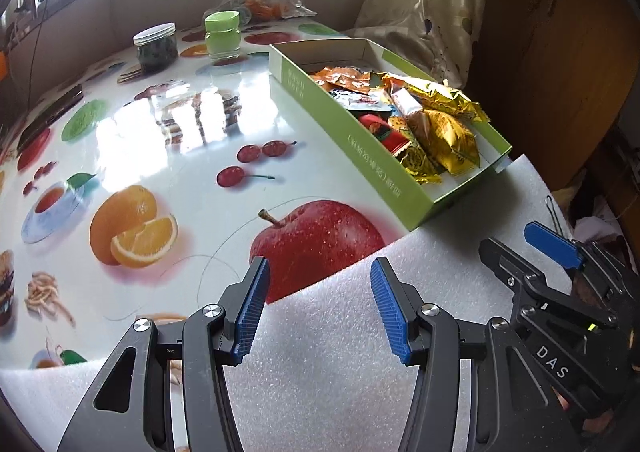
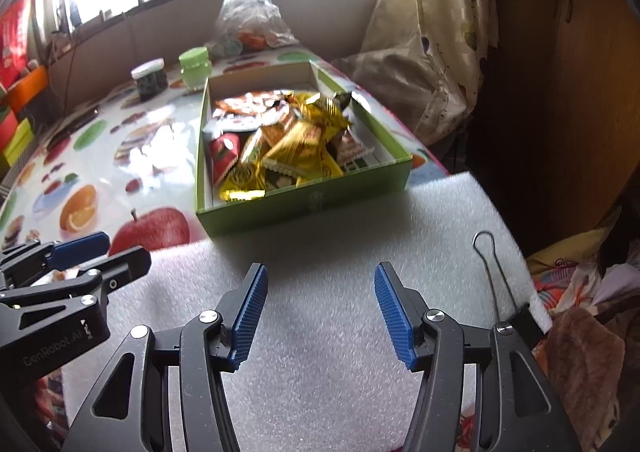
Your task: Organize snacks
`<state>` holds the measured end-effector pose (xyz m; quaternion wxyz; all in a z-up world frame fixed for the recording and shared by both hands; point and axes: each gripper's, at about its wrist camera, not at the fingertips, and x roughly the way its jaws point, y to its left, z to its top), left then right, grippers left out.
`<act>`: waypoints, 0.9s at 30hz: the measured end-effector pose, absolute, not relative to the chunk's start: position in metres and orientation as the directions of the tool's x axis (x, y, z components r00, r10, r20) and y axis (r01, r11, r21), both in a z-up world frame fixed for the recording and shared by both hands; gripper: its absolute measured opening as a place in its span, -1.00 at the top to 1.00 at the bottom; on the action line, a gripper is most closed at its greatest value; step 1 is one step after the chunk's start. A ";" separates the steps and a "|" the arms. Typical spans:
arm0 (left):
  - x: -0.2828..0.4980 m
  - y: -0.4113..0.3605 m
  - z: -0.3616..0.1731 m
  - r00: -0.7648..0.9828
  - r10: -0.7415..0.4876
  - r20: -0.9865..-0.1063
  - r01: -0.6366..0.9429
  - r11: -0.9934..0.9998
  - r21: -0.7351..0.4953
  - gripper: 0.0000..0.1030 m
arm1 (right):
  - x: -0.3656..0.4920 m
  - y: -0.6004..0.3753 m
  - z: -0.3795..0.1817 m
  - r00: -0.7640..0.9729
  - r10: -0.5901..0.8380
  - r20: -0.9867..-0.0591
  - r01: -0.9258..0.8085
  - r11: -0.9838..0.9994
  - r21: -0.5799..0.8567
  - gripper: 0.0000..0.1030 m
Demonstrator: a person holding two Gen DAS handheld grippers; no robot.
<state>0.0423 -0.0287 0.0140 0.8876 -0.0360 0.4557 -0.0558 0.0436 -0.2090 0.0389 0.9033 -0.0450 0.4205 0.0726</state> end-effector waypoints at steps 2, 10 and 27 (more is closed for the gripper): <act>0.042 -0.028 0.011 0.571 -0.135 -0.810 0.065 0.991 -0.120 -0.04 | 0.043 -0.208 0.035 0.632 0.082 -0.770 -0.166 0.986 -0.031 -0.11; 0.039 -0.028 0.007 0.583 -0.130 -0.802 0.063 0.991 -0.116 -0.06 | 0.043 -0.210 0.030 0.642 0.078 -0.763 -0.135 0.991 -0.013 -0.17; 0.038 -0.026 0.008 0.593 -0.132 -0.794 0.046 0.990 -0.130 -0.07 | 0.041 -0.207 0.030 0.654 0.049 -0.755 -0.099 0.995 -0.021 -0.18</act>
